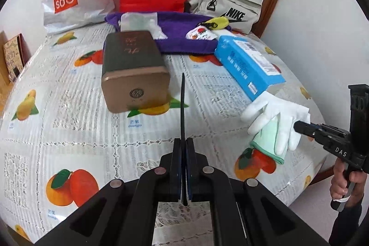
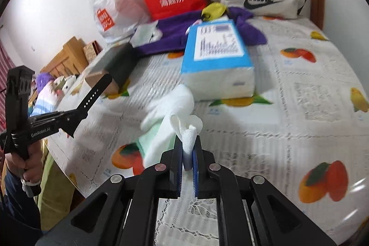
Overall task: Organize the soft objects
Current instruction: 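Carry the white glove with the right tool while the left tool carries the black strap over the towel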
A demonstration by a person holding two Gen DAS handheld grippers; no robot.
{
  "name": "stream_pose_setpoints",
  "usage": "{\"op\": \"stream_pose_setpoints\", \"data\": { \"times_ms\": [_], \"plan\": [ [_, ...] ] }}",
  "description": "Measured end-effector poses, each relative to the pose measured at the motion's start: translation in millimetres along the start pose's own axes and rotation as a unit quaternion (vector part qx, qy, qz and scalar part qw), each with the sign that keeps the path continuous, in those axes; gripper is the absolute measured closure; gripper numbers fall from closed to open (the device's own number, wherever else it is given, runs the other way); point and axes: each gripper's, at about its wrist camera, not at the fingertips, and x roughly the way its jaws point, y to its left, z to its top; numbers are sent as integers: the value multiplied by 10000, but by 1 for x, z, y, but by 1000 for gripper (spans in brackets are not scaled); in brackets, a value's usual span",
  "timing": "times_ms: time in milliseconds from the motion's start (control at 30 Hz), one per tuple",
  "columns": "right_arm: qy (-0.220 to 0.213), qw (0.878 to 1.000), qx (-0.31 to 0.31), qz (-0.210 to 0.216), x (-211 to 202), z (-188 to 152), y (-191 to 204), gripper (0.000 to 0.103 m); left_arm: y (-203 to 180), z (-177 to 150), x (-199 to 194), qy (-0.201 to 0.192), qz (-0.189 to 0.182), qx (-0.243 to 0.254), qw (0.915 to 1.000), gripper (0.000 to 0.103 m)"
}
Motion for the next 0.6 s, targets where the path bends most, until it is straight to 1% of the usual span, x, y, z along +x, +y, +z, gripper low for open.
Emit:
{"op": "stream_pose_setpoints", "data": {
  "times_ms": [267, 600],
  "plan": [
    [-315, 9994, -160, 54, -32, 12, 9, 96, -10, 15, -20, -219, 55, -16, 9997, 99],
    [-551, 9982, -231, 84, -50, 40, 12, 96, -11, 33, -29, -340, 154, -96, 9993, 99]
  ]
}}
